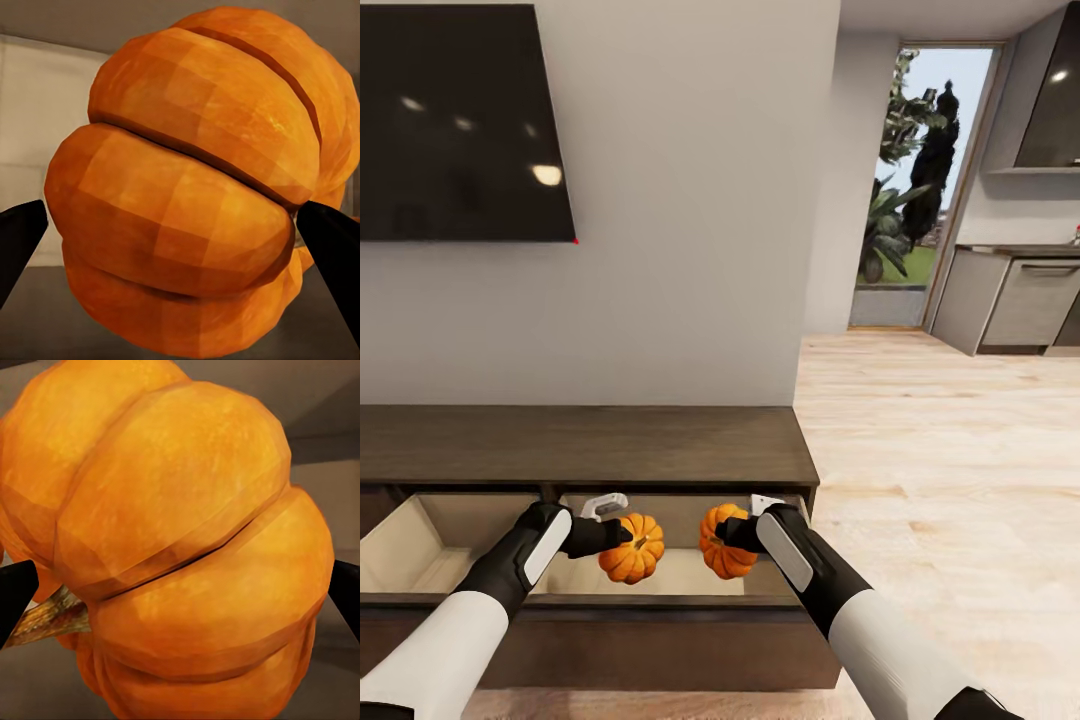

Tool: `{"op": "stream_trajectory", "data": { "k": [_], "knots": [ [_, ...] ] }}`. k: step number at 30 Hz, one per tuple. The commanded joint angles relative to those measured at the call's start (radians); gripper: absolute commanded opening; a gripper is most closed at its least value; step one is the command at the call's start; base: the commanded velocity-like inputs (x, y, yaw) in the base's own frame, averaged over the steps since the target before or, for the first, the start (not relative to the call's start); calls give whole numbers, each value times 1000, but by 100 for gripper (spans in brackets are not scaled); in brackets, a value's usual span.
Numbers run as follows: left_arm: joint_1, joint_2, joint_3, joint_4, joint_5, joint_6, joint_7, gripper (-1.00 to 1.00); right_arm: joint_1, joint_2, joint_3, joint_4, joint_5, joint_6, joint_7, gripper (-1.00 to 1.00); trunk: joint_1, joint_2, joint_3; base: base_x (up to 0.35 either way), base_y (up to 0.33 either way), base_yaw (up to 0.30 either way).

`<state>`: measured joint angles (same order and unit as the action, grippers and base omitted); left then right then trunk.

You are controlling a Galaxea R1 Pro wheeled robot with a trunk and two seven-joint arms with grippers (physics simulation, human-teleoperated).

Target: Place each of the two pumpkins and all three candles from the living room inside a cabinet in the living room (use any cabinet), then make sure every cabinet is closed, and position the cauldron so it is next to a table in the living room.

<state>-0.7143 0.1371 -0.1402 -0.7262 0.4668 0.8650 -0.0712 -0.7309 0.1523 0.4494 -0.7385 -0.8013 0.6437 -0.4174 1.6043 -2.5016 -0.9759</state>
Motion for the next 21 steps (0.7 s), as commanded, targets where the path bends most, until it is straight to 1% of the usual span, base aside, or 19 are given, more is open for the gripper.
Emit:
{"op": "stream_trajectory", "data": {
  "k": [1,9,17,21],
  "knots": [
    [-1,1,-3,-1,-6,2,-7,-100,-1,0,3,-1,-10,1,-11,-100,0,0,-1,0,0,0],
    [-1,0,-2,-3,-6,1,-6,-100,-1,0,3,-2,-10,1,-11,-100,0,0,-1,9,0,0],
    [-1,0,-3,-2,-5,2,-6,-100,-1,0,3,-1,-10,2,-11,-100,0,0,-1,182,0,0],
    [-1,-1,-3,-2,-6,3,-6,-100,-1,0,3,-1,-10,2,-11,-100,0,0,-1,259,0,0]
  ]
}}
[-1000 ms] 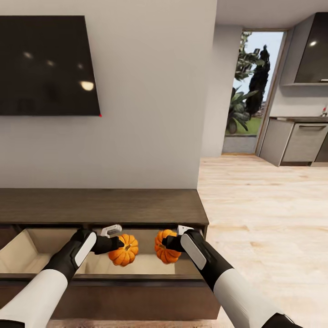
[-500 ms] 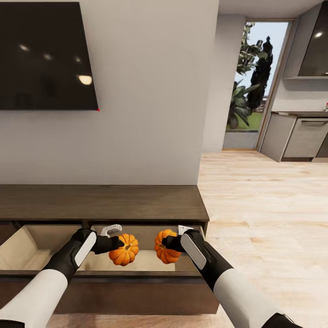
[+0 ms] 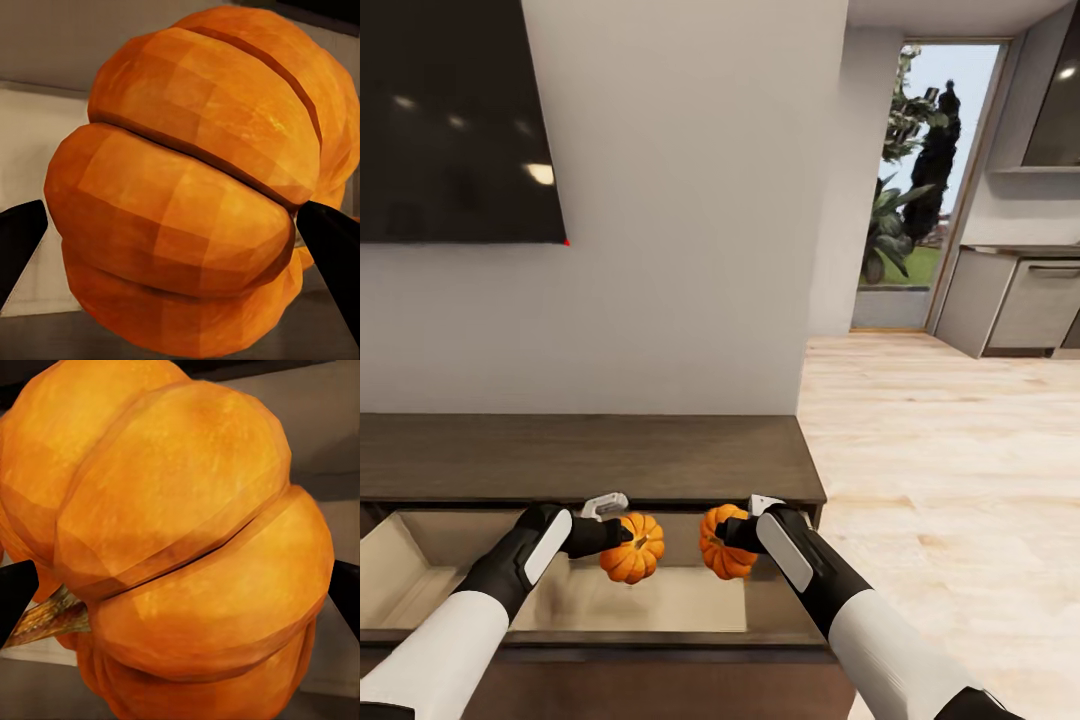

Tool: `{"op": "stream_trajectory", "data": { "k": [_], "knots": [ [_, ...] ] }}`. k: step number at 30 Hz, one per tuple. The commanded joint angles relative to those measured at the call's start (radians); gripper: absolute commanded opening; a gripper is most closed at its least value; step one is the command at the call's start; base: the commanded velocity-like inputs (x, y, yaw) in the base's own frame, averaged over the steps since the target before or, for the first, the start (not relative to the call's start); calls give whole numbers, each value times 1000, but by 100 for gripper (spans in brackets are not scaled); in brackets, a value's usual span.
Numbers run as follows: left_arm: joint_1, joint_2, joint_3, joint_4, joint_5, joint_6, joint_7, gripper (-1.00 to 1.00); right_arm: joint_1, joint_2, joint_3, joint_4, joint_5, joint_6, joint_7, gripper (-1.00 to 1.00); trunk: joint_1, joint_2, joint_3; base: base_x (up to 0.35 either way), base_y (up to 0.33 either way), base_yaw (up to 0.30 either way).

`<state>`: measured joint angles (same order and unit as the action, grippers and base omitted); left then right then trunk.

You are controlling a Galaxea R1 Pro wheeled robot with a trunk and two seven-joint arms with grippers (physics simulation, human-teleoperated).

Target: Place each of the two pumpkins and all three candles from the living room inside a cabinet in the living room (use any cabinet), then make sure every cabinet is closed, and position the cauldron so it is next to a table in the living room.

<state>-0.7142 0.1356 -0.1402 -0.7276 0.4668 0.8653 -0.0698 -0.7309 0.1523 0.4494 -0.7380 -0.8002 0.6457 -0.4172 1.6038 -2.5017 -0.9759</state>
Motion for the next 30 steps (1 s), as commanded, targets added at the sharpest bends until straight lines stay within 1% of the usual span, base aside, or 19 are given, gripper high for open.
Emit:
{"op": "stream_trajectory", "data": {
  "k": [1,9,30],
  "knots": [
    [-1,1,-3,-1,-6,2,-7,-100,-1,0,3,-1,-11,0,-11,-100,0,0,-1,163,0,0],
    [-1,2,-3,-1,-7,1,-6,-100,-1,0,3,-1,-11,0,-11,-100,0,0,-1,40,0,0],
    [-1,1,-2,0,-7,-2,-5,-100,-1,0,3,0,-11,0,-12,-100,10,-5,-82,1,0,0]
  ]
}}
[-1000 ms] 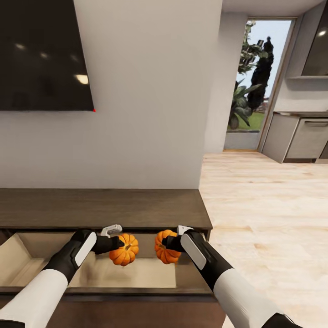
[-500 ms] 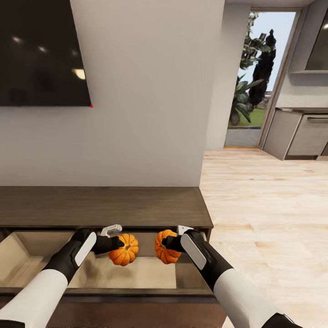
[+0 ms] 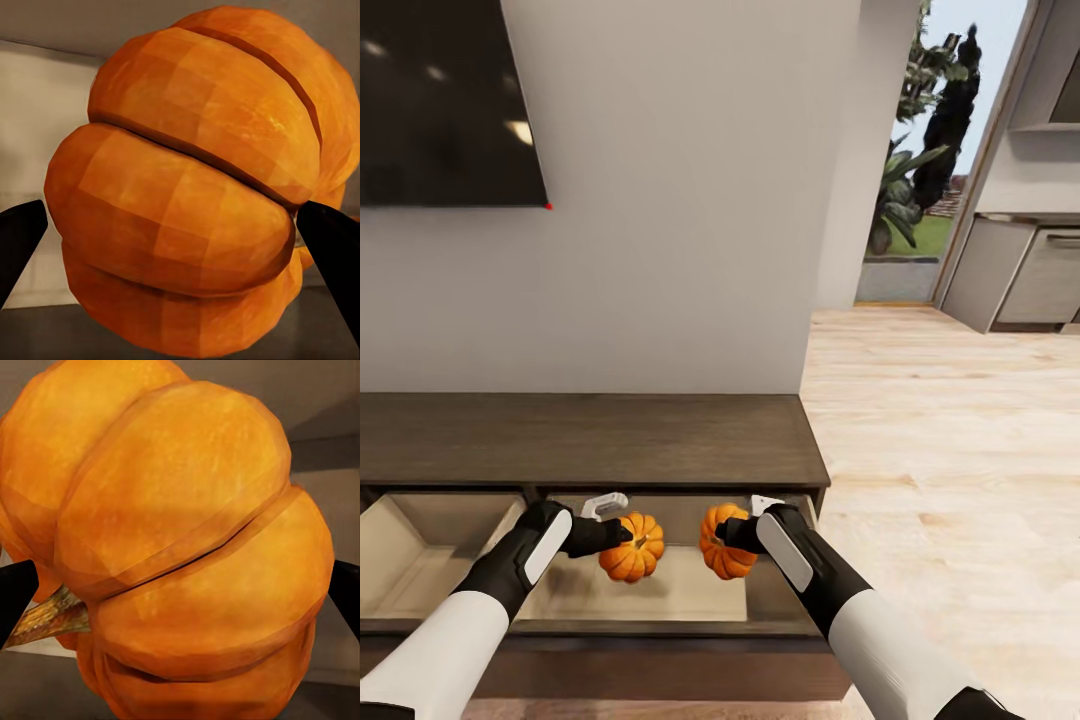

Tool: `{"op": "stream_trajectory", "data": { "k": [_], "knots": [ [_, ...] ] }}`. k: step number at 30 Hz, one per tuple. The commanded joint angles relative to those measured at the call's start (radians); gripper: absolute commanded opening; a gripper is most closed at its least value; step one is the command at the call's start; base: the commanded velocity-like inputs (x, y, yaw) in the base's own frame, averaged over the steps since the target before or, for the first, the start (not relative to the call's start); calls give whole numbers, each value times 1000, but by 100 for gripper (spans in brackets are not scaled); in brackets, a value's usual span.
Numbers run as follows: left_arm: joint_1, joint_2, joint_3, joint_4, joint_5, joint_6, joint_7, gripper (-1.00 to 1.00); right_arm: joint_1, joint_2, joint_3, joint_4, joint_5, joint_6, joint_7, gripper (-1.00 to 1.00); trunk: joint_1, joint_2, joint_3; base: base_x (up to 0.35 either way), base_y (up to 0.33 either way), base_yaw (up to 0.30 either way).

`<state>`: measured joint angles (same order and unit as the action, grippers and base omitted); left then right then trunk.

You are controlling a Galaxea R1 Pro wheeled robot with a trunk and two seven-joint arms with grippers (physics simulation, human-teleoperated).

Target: Place each of the two pumpkins and all three candles from the living room inside a cabinet in the living room (use any cabinet), then make sure every cabinet is closed, and position the cauldron so it is next to a table in the living room.

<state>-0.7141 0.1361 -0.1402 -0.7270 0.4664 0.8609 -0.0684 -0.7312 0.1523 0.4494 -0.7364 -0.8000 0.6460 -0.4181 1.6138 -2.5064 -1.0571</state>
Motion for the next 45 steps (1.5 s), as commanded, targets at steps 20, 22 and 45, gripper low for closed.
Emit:
{"op": "stream_trajectory", "data": {
  "k": [20,22,45],
  "knots": [
    [-1,1,-2,-2,-6,-3,-7,-100,-1,0,2,0,-10,0,-11,-100,6,-4,-59,0,0,0],
    [-1,1,-2,-2,-6,-3,-7,-100,-1,0,2,0,-10,0,-11,-100,7,-5,-67,0,0,0],
    [-1,2,-2,-3,-6,-3,-8,-100,0,1,2,0,-10,1,-11,100,10,-6,-94,0,0,0]
  ]
}}
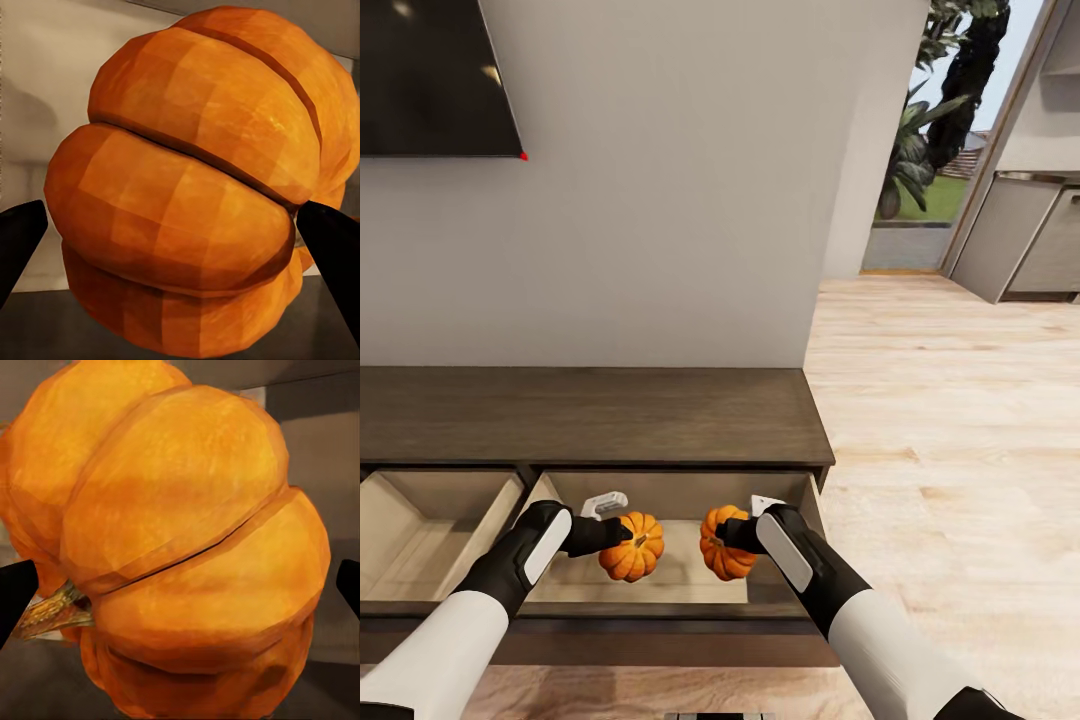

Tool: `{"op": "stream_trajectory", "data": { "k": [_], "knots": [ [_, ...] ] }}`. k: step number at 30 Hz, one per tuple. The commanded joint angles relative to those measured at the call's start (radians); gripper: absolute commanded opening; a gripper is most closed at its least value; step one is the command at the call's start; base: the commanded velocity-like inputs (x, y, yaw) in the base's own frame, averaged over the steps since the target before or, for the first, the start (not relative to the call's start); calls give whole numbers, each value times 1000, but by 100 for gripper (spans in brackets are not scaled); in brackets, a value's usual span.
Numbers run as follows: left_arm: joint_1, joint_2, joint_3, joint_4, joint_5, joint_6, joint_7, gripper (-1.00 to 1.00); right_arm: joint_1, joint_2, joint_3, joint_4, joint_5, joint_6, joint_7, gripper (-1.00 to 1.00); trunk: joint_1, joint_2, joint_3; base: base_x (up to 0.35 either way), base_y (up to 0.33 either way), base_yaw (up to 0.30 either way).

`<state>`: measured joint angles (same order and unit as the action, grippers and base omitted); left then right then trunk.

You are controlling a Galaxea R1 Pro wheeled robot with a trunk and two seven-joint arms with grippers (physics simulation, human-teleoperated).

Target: Place each of the two pumpkins and all three candles from the living room inside a cabinet in the living room (use any cabinet), then make sure every cabinet is closed, and position the cauldron so it is next to a table in the living room.

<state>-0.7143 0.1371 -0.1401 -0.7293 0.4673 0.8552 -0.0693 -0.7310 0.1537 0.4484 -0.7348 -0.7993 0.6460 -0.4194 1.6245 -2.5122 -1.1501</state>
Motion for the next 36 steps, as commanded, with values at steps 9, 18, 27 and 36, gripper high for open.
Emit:
{"op": "stream_trajectory", "data": {
  "k": [9,18,27,36],
  "knots": [
    [-1,1,-3,-1,-7,2,-6,-100,-1,-1,4,0,-10,1,-10,100,0,0,-1,0,0,0],
    [-1,1,-3,0,-7,2,-7,100,-1,-1,3,0,-10,1,-10,100,0,0,-1,0,0,0],
    [-1,1,-3,-1,-7,3,-7,100,-1,-1,3,0,-11,1,-10,100,0,0,-1,0,0,0],
    [-1,1,-3,0,-6,7,-8,100,-1,-1,3,-1,-11,1,-10,100,0,0,-1,0,0,0]
  ]
}}
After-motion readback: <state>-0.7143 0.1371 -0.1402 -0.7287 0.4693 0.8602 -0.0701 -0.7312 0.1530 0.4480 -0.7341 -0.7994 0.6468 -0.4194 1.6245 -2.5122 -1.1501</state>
